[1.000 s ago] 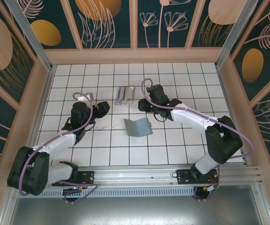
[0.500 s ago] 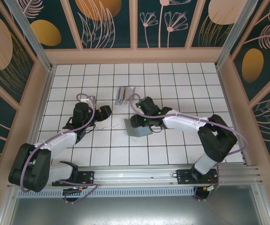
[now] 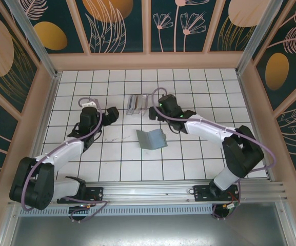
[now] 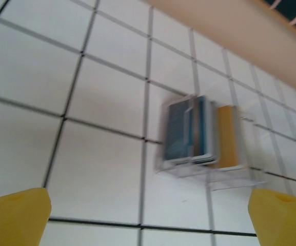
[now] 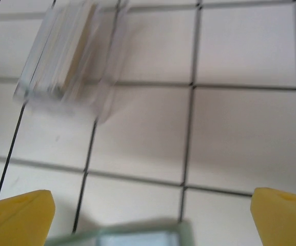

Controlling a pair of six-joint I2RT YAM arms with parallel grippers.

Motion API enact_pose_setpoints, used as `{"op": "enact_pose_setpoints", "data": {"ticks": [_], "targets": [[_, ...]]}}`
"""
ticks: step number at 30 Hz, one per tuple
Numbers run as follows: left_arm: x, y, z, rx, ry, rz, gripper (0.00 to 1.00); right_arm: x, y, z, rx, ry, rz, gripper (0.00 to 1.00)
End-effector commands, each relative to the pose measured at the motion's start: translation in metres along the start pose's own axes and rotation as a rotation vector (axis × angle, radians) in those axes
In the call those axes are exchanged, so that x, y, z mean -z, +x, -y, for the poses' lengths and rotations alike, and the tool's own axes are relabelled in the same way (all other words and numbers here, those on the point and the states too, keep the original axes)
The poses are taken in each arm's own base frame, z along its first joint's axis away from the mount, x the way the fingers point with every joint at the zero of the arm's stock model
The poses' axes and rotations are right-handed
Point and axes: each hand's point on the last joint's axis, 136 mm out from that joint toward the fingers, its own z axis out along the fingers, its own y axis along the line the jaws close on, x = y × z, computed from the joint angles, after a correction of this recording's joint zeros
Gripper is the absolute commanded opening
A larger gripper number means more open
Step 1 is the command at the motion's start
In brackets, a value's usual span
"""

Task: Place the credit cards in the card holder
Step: Pick up the credit card from the storage box.

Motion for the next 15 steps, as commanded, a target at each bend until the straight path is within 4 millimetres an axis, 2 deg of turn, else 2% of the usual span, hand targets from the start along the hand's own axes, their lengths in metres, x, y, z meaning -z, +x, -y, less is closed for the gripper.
{"op": "enact_pose_setpoints", "data": {"ticks": [1, 3, 5, 8, 11, 15], "targets": [[0.001, -0.031, 0.040, 0.008, 0.130, 0.038, 0.99, 0.015, -0.027, -0.025, -0.057, -0.187, 0.076, 0.99], [0.001, -0.040, 0.028, 0.014, 0.050, 0.069, 0.98, 0.013, -0.032, -0.044, -0.065, -0.297, 0.046, 0.99], [0.001, -0.043, 0.020, -0.001, -0.007, 0.072, 0.99, 0.005, -0.035, -0.057, -0.079, -0.332, 0.014, 0.99], [-0.001, -0.036, 0.012, -0.002, -0.044, 0.043, 0.99, -0.011, -0.038, -0.070, -0.119, -0.361, -0.022, 0.96], [-0.004, -0.022, -0.005, -0.009, -0.090, 0.039, 0.98, -0.033, -0.039, -0.076, -0.137, -0.344, -0.060, 0.86], [-0.009, -0.004, -0.032, -0.052, -0.159, 0.049, 0.99, -0.060, -0.034, -0.086, -0.134, -0.321, -0.137, 0.66]]}}
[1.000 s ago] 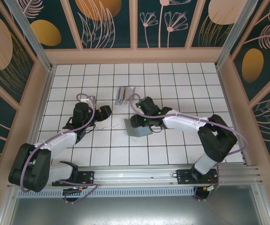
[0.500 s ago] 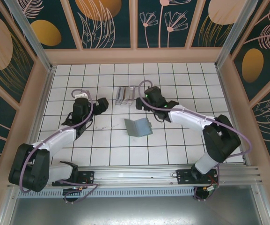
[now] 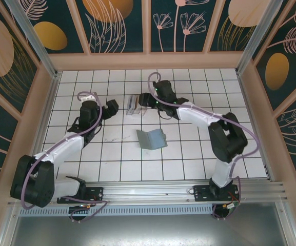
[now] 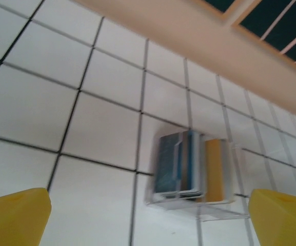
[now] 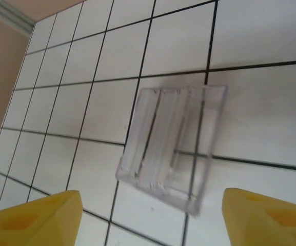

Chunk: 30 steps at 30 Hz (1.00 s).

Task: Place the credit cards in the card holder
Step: Pick up the credit card from the storage box.

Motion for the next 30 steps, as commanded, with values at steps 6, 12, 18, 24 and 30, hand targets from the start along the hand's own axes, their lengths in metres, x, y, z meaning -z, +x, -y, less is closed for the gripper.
{"op": "enact_pose_setpoints", "data": {"ticks": [6, 12, 18, 24, 30], "targets": [[-0.005, 0.030, -0.049, -0.038, -0.125, 0.045, 0.99, -0.043, 0.002, 0.006, 0.000, 0.095, -0.089, 0.64], [0.012, 0.026, -0.056, -0.051, -0.103, 0.147, 0.98, -0.058, 0.003, -0.001, 0.041, 0.122, -0.121, 0.64], [0.032, 0.018, -0.070, -0.043, -0.146, 0.240, 0.98, -0.071, 0.011, 0.001, 0.042, 0.169, -0.150, 0.63], [0.044, 0.014, -0.081, -0.032, -0.186, 0.300, 0.99, -0.081, 0.026, 0.000, 0.024, 0.197, -0.197, 0.69], [0.044, 0.019, -0.086, -0.017, -0.199, 0.292, 0.99, -0.081, 0.031, -0.007, 0.024, 0.200, -0.205, 0.74]]}}
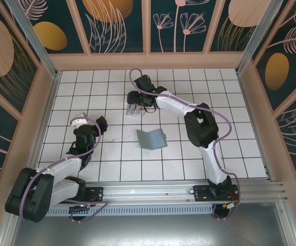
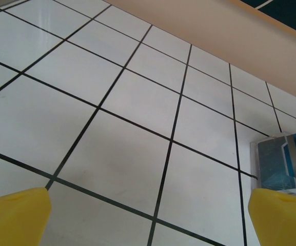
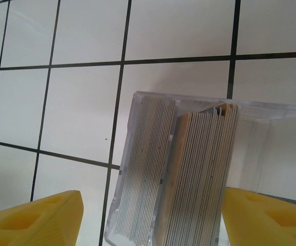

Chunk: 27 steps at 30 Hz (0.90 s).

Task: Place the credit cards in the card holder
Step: Pick up the credit card from the storage box.

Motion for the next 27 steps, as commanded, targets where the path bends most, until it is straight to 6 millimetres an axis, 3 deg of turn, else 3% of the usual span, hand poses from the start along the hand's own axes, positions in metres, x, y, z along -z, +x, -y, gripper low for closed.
{"op": "enact_pose_setpoints", "data": {"ticks": [1, 7, 13, 18, 27], "targets": [[0.001, -0.007, -0.003, 0.019, -0.009, 0.042, 0.99, -0.006, 0.016, 0.001, -0.006, 0.038, -0.048, 0.75], [-0.001, -0.003, -0.001, 0.025, -0.003, 0.025, 0.99, -0.003, 0.013, 0.000, -0.035, 0.047, -0.036, 0.78], [-0.003, 0.000, -0.001, 0.030, 0.002, 0.012, 0.98, -0.002, 0.014, 0.008, -0.258, 0.057, -0.063, 0.86], [-0.004, 0.002, 0.001, 0.030, 0.003, 0.001, 0.99, -0.008, 0.016, -0.008, -0.319, -0.011, -0.087, 0.83], [-0.004, 0.002, 0.002, 0.031, 0.014, 0.001, 0.99, -0.019, 0.019, -0.006, -0.306, -0.008, -0.134, 0.77]]}}
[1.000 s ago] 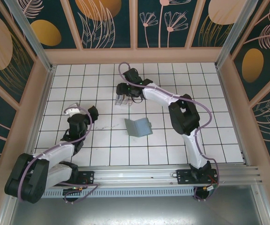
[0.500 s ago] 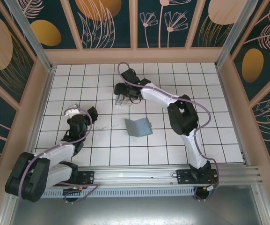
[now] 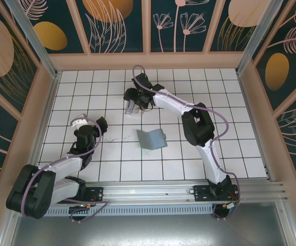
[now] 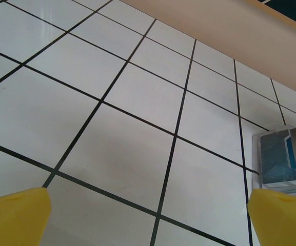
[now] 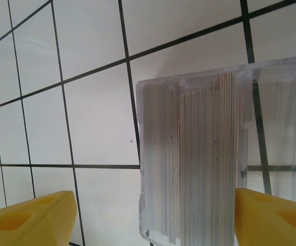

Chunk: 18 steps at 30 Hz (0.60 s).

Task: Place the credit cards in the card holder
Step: Pick up the credit card from the storage box.

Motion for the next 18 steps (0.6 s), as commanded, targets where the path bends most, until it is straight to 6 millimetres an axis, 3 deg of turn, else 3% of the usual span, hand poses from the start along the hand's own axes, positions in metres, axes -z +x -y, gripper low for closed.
{"op": "enact_pose_setpoints", "data": {"ticks": [1, 10, 18], "targets": [[-0.001, -0.005, 0.003, 0.021, 0.015, 0.017, 0.99, -0.009, 0.011, 0.011, -0.018, 0.029, -0.061, 0.76], [-0.003, -0.003, 0.003, 0.019, 0.009, 0.008, 0.98, 0.026, -0.011, -0.003, -0.002, -0.165, 0.006, 0.64], [-0.004, -0.001, 0.001, 0.020, 0.000, 0.006, 0.99, 0.026, -0.004, -0.007, 0.009, -0.244, -0.028, 0.53]]}}
